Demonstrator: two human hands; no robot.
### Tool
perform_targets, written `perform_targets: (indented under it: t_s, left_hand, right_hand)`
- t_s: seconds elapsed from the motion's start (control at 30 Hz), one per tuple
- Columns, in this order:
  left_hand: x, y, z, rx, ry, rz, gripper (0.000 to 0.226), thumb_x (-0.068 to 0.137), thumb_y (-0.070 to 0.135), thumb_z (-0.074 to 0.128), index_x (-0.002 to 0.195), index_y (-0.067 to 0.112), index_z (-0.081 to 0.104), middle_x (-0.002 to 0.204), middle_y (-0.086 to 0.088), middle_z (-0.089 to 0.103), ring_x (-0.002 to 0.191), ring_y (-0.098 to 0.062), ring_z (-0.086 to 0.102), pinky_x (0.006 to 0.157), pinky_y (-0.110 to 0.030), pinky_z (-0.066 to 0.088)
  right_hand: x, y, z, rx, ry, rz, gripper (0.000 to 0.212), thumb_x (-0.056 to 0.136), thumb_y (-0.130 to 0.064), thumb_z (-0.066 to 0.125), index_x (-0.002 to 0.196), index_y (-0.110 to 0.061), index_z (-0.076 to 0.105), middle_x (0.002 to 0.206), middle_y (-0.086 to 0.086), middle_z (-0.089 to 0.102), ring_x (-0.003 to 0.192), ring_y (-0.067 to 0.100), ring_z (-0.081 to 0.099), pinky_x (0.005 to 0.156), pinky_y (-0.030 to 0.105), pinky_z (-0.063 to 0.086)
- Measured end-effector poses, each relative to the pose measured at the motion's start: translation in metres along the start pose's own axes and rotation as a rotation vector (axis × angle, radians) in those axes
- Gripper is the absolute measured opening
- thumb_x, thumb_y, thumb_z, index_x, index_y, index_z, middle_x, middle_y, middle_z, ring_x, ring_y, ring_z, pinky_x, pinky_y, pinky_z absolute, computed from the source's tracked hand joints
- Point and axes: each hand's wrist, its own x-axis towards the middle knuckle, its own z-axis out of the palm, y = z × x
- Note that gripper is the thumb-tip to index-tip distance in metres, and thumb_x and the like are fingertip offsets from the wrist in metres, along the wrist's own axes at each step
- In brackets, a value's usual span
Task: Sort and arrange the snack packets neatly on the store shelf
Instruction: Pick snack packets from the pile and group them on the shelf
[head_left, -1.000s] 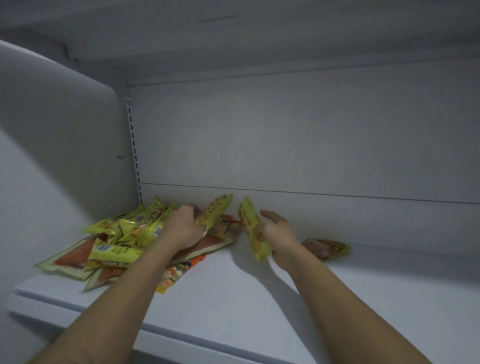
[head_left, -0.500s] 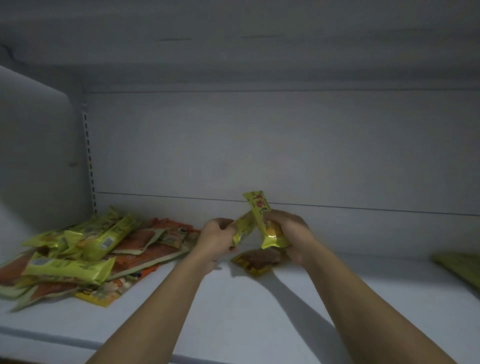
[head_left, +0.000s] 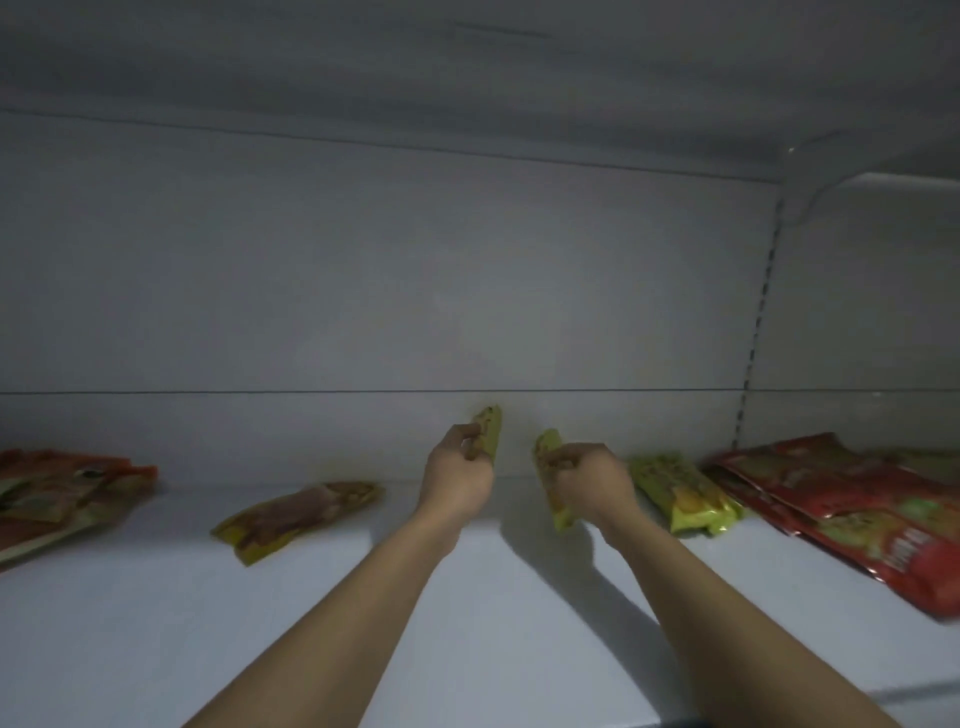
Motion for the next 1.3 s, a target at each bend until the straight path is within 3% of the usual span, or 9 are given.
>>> perform_targets:
  t_s: [0.17, 0.37, 0.53, 0.73, 0.9, 1.0, 1.17, 1.2, 1.3]
  left_hand:
    - [-0.001, 0.002, 0.080, 0.008, -0.133, -0.071, 0.029, 0.098, 0.015, 0.049, 0.124, 0.018, 0.061, 0.135, -0.007, 0.058, 0.115, -0.025, 0.057, 0.088, -0.025, 0.041]
    - [-0.009, 0.005, 0.120, 0.222, -0.216, -0.041, 0.035, 0.089, 0.016, 0.050, 0.122, 0.024, 0.058, 0.121, -0.011, 0.059, 0.100, -0.029, 0.061, 0.084, -0.037, 0.055]
    - [0.007, 0.009, 0.132, 0.692, -0.422, -0.009, 0.052, 0.087, 0.037, 0.057, 0.137, 0.023, 0.047, 0.129, -0.013, 0.057, 0.118, -0.031, 0.054, 0.085, -0.029, 0.044]
    - [-0.005, -0.005, 0.151, 0.791, -0.328, 0.101, 0.056, 0.089, 0.063, 0.045, 0.137, 0.034, 0.043, 0.126, -0.013, 0.060, 0.118, -0.033, 0.057, 0.093, -0.033, 0.047]
    - [-0.015, -0.002, 0.145, 0.785, -0.381, 0.176, 0.080, 0.079, 0.081, 0.040, 0.143, 0.034, 0.042, 0.132, -0.005, 0.060, 0.119, -0.026, 0.057, 0.092, -0.033, 0.046]
    - [-0.015, -0.003, 0.137, 0.688, -0.481, 0.198, 0.084, 0.077, 0.077, 0.056, 0.145, 0.030, 0.041, 0.135, 0.004, 0.060, 0.116, -0.016, 0.058, 0.096, -0.031, 0.048]
    - [-0.012, -0.011, 0.135, 0.570, -0.519, 0.218, 0.063, 0.077, 0.052, 0.078, 0.131, 0.037, 0.049, 0.103, 0.027, 0.060, 0.089, 0.018, 0.057, 0.073, -0.001, 0.041]
    - [-0.011, -0.013, 0.136, 0.586, -0.506, 0.230, 0.058, 0.077, 0.052, 0.077, 0.127, 0.038, 0.050, 0.102, 0.026, 0.060, 0.093, 0.015, 0.057, 0.074, -0.003, 0.042]
    - [-0.011, -0.013, 0.141, 0.800, -0.460, 0.329, 0.070, 0.079, 0.063, 0.067, 0.138, 0.031, 0.045, 0.123, -0.001, 0.055, 0.119, -0.020, 0.049, 0.096, -0.037, 0.047]
  right_hand:
    - [0.013, 0.041, -0.027, -0.291, 0.010, -0.072, 0.028, 0.085, -0.017, 0.058, 0.107, -0.022, 0.075, 0.107, 0.006, 0.073, 0.099, 0.030, 0.066, 0.077, 0.028, 0.051]
    - [0.038, 0.051, -0.054, -0.669, -0.202, -0.109, 0.030, 0.088, -0.029, 0.051, 0.107, -0.013, 0.069, 0.107, 0.010, 0.070, 0.095, 0.030, 0.066, 0.076, 0.034, 0.056]
    - [0.064, 0.067, -0.111, -0.590, -0.140, -0.089, 0.033, 0.094, -0.029, 0.049, 0.121, -0.020, 0.068, 0.128, 0.006, 0.063, 0.112, 0.028, 0.060, 0.097, 0.037, 0.051]
    - [0.056, 0.134, -0.117, -0.430, 0.111, -0.165, 0.023, 0.093, -0.029, 0.056, 0.102, -0.017, 0.074, 0.106, 0.009, 0.072, 0.099, 0.031, 0.065, 0.072, 0.030, 0.048]
    - [0.063, 0.149, -0.111, -0.413, 0.083, -0.108, 0.032, 0.088, -0.047, 0.059, 0.111, -0.028, 0.071, 0.114, 0.007, 0.070, 0.104, 0.033, 0.063, 0.082, 0.036, 0.050]
    - [0.065, 0.154, -0.104, -0.371, 0.044, -0.097, 0.030, 0.087, -0.042, 0.060, 0.112, -0.029, 0.072, 0.117, 0.004, 0.070, 0.107, 0.030, 0.062, 0.080, 0.032, 0.047]
    - [0.070, 0.157, -0.104, -0.309, 0.061, -0.099, 0.027, 0.083, -0.035, 0.062, 0.107, -0.031, 0.073, 0.104, 0.002, 0.073, 0.100, 0.025, 0.065, 0.074, 0.027, 0.047]
    - [0.069, 0.158, -0.103, -0.306, 0.058, -0.102, 0.027, 0.083, -0.036, 0.063, 0.107, -0.031, 0.073, 0.103, 0.001, 0.074, 0.099, 0.024, 0.065, 0.073, 0.026, 0.045]
    - [0.071, 0.160, -0.104, -0.302, 0.051, -0.110, 0.028, 0.083, -0.038, 0.063, 0.108, -0.033, 0.073, 0.108, -0.001, 0.073, 0.102, 0.023, 0.064, 0.074, 0.025, 0.044]
